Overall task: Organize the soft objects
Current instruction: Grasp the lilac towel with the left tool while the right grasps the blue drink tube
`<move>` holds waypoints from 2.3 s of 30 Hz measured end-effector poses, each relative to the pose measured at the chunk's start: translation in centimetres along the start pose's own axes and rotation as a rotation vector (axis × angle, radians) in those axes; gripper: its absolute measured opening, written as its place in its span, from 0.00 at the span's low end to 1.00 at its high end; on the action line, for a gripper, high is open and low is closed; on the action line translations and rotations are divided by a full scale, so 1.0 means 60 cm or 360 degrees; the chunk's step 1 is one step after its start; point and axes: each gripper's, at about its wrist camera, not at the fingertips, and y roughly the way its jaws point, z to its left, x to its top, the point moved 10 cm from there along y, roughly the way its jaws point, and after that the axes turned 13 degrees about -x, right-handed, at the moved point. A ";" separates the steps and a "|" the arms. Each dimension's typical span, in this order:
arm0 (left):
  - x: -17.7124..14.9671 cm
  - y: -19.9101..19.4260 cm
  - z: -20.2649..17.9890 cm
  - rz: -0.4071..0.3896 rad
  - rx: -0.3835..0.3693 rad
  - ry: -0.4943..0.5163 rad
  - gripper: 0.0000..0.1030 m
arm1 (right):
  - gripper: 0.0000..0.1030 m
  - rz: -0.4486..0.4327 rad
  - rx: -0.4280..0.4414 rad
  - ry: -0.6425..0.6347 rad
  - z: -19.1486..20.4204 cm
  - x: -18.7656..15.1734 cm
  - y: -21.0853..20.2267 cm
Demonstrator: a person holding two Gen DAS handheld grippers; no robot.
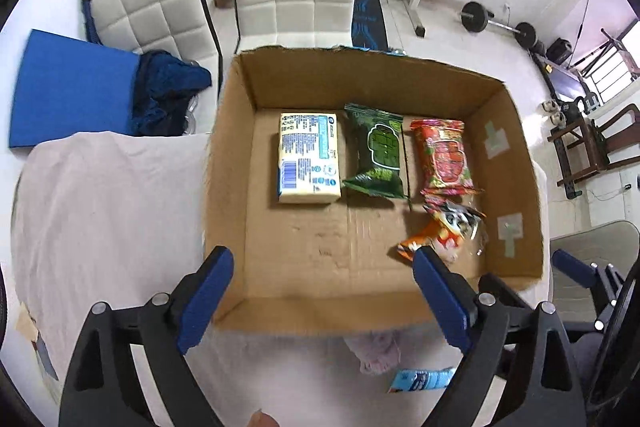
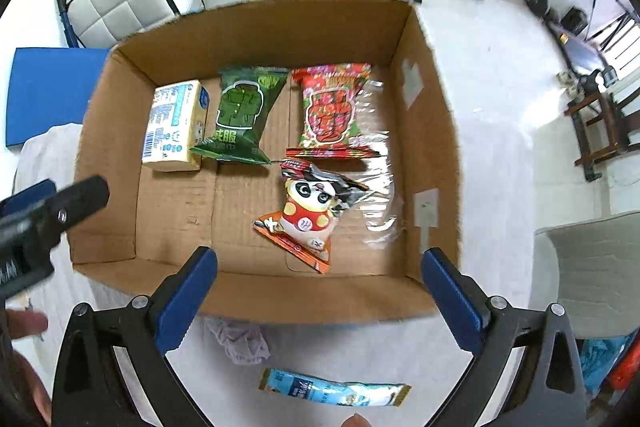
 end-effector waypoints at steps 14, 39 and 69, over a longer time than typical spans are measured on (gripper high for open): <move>-0.045 -0.140 -0.064 -0.0265 0.0083 0.0090 0.89 | 1.00 -0.0230 0.0062 0.0034 -0.048 -0.064 -0.155; -0.309 0.031 0.034 0.0195 0.0272 -0.0280 0.89 | 0.95 0.0345 0.0005 -0.0822 0.009 -0.332 0.150; -0.235 0.277 -0.037 0.0443 0.0132 -0.0220 0.41 | 0.38 0.0693 0.0170 0.0167 -0.092 -0.370 0.176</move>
